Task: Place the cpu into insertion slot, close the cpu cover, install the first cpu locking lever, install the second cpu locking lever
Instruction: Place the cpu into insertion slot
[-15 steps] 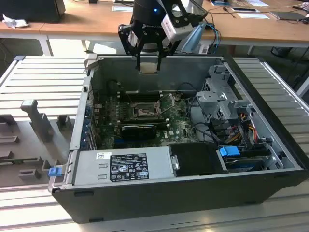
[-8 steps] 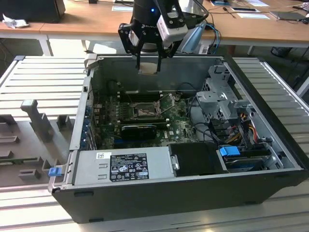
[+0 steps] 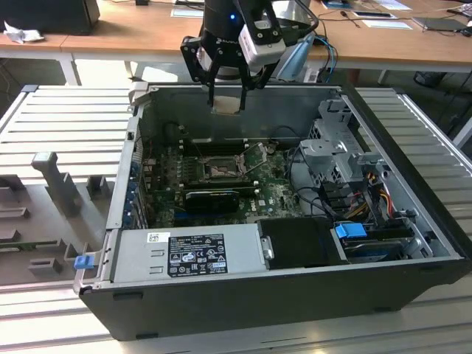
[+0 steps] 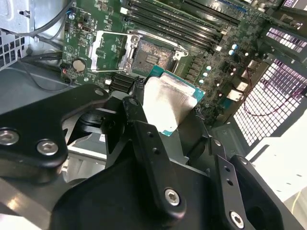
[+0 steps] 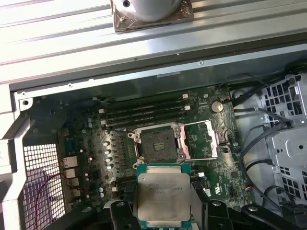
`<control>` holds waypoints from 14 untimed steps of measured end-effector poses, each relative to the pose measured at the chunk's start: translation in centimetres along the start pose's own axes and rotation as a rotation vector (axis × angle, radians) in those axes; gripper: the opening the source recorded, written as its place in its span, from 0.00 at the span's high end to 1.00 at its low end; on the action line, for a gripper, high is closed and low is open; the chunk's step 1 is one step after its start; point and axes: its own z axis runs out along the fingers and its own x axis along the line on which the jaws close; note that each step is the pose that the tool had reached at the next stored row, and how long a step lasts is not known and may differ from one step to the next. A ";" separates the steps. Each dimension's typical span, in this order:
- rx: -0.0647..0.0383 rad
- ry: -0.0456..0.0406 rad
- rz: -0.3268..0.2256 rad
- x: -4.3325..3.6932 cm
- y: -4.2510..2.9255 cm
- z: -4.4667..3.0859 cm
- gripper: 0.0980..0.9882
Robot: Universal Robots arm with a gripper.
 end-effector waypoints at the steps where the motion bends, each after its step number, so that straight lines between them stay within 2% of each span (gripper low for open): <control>1: 0.000 -0.0005 0.006 0.00 0.00 0.01 0.52; 7: -0.001 -0.0018 0.020 0.00 0.00 0.01 0.52; 14: -0.001 -0.0055 0.061 0.02 0.00 0.02 0.52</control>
